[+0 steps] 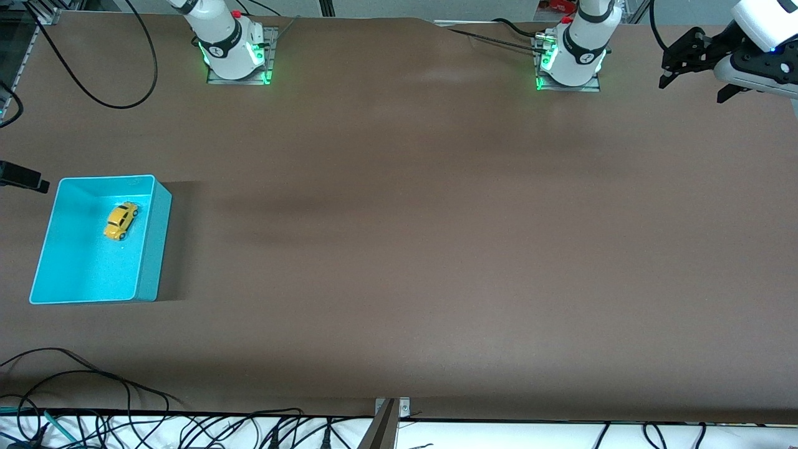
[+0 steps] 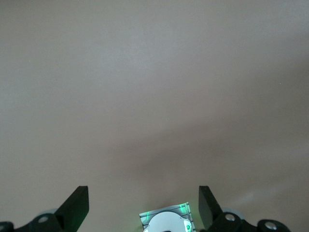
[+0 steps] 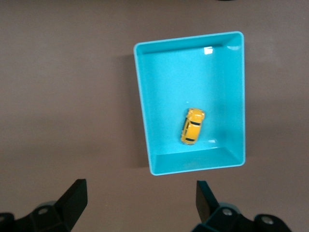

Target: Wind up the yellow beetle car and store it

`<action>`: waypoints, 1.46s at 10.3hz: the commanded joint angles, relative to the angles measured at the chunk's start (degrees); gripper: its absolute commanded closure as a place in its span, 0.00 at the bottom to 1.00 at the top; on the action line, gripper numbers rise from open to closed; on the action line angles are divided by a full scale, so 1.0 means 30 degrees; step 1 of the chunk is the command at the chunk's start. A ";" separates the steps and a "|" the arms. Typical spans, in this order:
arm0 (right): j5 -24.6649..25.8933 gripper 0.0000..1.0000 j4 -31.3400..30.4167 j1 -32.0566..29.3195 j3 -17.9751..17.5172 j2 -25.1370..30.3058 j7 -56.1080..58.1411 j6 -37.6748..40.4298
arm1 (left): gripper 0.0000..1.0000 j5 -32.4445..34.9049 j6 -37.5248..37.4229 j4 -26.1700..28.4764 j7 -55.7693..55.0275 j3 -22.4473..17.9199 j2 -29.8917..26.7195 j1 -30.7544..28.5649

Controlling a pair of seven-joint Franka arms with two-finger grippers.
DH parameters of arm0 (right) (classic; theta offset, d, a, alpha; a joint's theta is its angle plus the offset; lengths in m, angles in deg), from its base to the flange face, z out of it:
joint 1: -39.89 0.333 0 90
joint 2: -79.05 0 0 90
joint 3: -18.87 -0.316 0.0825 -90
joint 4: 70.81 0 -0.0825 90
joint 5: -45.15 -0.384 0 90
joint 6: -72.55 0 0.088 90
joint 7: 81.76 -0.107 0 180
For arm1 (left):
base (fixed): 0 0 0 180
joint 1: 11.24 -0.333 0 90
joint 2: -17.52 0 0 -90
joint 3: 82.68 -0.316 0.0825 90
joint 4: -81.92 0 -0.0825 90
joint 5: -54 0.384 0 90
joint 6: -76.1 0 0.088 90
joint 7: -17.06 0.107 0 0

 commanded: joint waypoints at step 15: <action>0.0709 0.00 -0.5735 0.0072 -0.2966 0.4665 -0.2124 -0.2482 | 0.00 0.0336 -0.0408 -0.0596 -0.0222 0.0115 0.0260 -0.0005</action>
